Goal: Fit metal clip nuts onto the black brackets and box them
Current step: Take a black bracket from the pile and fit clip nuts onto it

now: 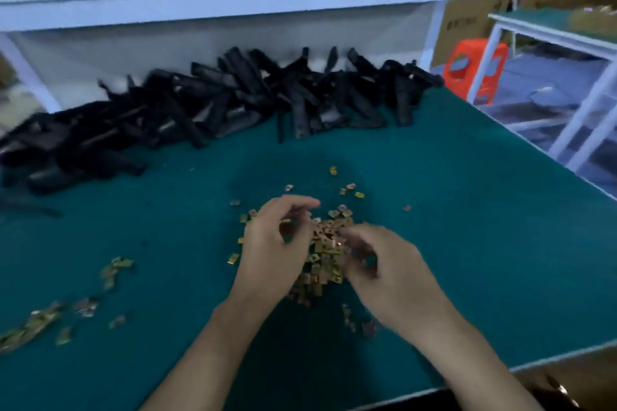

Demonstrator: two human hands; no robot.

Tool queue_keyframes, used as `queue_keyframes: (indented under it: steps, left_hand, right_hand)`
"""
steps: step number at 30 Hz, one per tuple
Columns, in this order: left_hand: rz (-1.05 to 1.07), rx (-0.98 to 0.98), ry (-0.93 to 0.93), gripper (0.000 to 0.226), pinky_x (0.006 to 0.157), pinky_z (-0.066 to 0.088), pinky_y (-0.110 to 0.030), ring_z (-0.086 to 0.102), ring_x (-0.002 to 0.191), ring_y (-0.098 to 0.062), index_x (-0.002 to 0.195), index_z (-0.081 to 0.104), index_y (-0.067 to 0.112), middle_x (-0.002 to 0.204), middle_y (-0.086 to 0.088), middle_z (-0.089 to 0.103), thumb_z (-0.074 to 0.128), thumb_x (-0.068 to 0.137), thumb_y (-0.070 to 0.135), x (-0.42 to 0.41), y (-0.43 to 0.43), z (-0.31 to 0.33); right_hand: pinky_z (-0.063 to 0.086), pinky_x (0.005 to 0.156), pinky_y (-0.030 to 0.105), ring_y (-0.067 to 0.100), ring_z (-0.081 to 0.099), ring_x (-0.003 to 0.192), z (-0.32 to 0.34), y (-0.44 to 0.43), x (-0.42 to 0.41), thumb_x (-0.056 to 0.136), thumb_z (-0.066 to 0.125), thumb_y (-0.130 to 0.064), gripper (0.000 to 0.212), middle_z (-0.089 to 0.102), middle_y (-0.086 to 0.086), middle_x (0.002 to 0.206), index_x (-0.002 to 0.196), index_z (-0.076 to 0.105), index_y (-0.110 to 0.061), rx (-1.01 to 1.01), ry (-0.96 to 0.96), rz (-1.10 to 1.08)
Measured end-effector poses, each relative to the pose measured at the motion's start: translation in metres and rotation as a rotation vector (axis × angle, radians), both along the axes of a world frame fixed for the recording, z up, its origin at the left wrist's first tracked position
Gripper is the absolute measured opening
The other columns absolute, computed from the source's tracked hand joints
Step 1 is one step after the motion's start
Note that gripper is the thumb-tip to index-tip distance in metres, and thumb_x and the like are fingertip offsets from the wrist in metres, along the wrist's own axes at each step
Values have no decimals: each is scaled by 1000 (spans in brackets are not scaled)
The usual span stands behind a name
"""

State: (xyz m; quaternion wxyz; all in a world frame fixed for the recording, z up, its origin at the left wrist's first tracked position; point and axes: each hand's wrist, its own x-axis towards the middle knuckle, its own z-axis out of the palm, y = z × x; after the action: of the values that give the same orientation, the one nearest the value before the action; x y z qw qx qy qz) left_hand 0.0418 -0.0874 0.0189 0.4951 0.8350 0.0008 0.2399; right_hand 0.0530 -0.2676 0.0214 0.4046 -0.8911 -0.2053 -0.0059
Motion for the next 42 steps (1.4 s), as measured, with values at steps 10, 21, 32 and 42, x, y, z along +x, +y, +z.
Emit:
queue_keyframes:
  steps: [10, 21, 32, 42]
  left_hand:
    - [464, -58, -42, 27, 73, 47, -12, 62, 89, -1, 87, 69, 26, 90, 13, 68, 62, 92, 0, 37, 97, -29]
    - [484, -166, -11, 31, 66, 45, -12, 62, 83, -6, 77, 66, 33, 82, 14, 65, 64, 89, 4, 46, 105, -39]
    - [465, -193, 4, 29, 65, 45, -13, 62, 83, -5, 77, 65, 33, 83, 14, 65, 63, 91, 8, 47, 105, -41]
    - [479, -203, 42, 28, 56, 41, -13, 58, 67, -6, 77, 66, 35, 83, 13, 65, 62, 92, 11, 48, 106, -40]
  right_hand:
    - [38, 78, 14, 7, 54, 94, -17, 141, 116, 95, 64, -29, 44, 46, -2, 133, 138, 54, -32, -56, 46, 18]
    - [36, 111, 47, 42, 19, 147, -36, 186, 274, 84, 68, -58, 102, -5, 12, 166, 156, -3, -45, -210, 32, -392]
    - [41, 101, 50, 40, 40, 131, -43, 188, 283, 98, 57, -19, 71, 43, 17, 148, 158, 21, -22, -225, -209, -365]
    - [47, 81, 38, 33, 54, 114, -17, 148, 213, 92, 62, -16, 66, 52, 12, 134, 149, 30, -28, -291, -191, -135]
